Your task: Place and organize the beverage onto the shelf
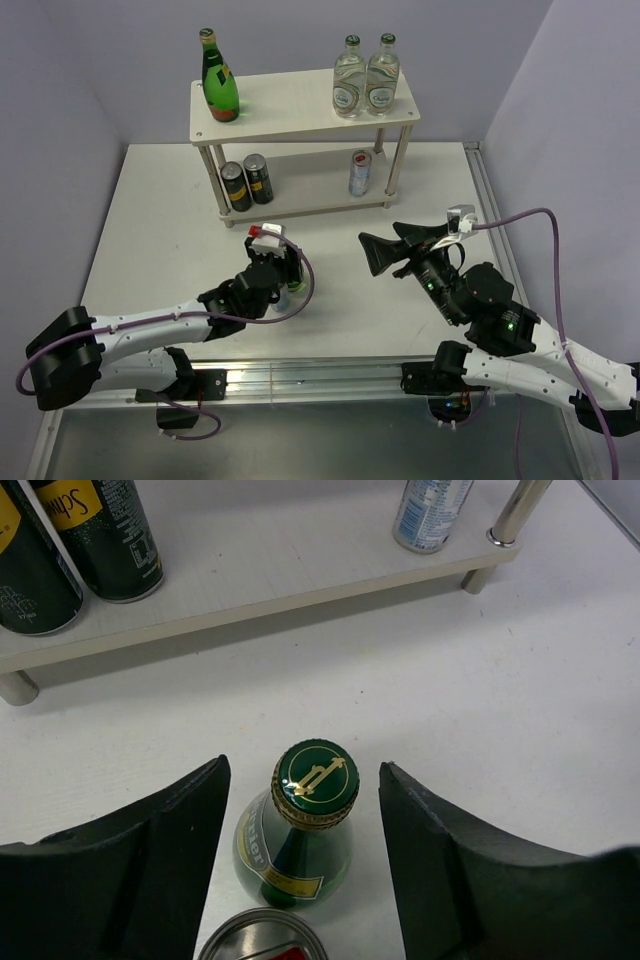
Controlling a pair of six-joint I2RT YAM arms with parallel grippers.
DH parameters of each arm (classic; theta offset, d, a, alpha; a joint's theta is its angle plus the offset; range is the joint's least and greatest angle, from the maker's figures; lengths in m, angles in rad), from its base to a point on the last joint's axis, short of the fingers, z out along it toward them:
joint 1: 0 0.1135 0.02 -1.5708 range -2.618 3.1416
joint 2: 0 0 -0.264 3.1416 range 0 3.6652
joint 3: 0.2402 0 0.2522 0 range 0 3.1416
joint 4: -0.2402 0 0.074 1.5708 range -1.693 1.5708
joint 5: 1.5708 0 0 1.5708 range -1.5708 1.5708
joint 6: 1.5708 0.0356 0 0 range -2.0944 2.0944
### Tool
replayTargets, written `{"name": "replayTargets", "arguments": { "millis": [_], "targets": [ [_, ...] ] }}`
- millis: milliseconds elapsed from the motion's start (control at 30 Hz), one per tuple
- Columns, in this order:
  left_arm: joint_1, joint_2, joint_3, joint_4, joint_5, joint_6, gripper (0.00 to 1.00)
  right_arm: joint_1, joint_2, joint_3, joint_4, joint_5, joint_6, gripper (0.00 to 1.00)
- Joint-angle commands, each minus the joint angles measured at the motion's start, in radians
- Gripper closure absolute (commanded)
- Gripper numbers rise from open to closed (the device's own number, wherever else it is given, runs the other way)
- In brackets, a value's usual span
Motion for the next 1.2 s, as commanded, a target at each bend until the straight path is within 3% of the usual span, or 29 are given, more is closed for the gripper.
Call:
{"name": "replayTargets", "arguments": {
  "millis": [0, 167, 233, 300, 433, 667, 867, 1167],
  "targets": [
    [-0.003, 0.014, 0.009, 0.066, -0.013, 0.004, 0.34, -0.006, -0.013, -0.010, 0.018, 0.024, 0.007, 0.00],
    [-0.003, 0.046, 0.026, 0.060, -0.016, 0.014, 0.48, -0.006, -0.014, -0.011, 0.015, 0.029, 0.004, 0.00],
    [-0.003, 0.053, 0.029, 0.062, -0.016, 0.017, 0.57, -0.006, -0.017, -0.011, 0.013, 0.033, 0.003, 0.00],
    [-0.003, 0.057, 0.028, 0.063, -0.016, 0.017, 0.75, -0.006, -0.020, -0.011, 0.012, 0.035, 0.001, 0.00],
    [-0.003, 0.057, 0.028, 0.062, -0.023, 0.011, 0.99, -0.006, -0.025, -0.016, 0.012, 0.035, 0.006, 0.00],
    [-0.003, 0.040, 0.044, 0.034, -0.028, 0.022, 1.00, -0.004, -0.033, -0.021, 0.012, 0.037, 0.006, 0.00],
    [-0.003, -0.023, 0.146, -0.059, -0.040, 0.062, 1.00, -0.004, -0.036, -0.022, 0.016, 0.038, 0.004, 0.00],
    [-0.003, -0.026, 0.252, -0.070, -0.051, 0.145, 1.00, -0.004, -0.028, -0.021, 0.028, 0.035, 0.000, 0.00]
  ]
}}
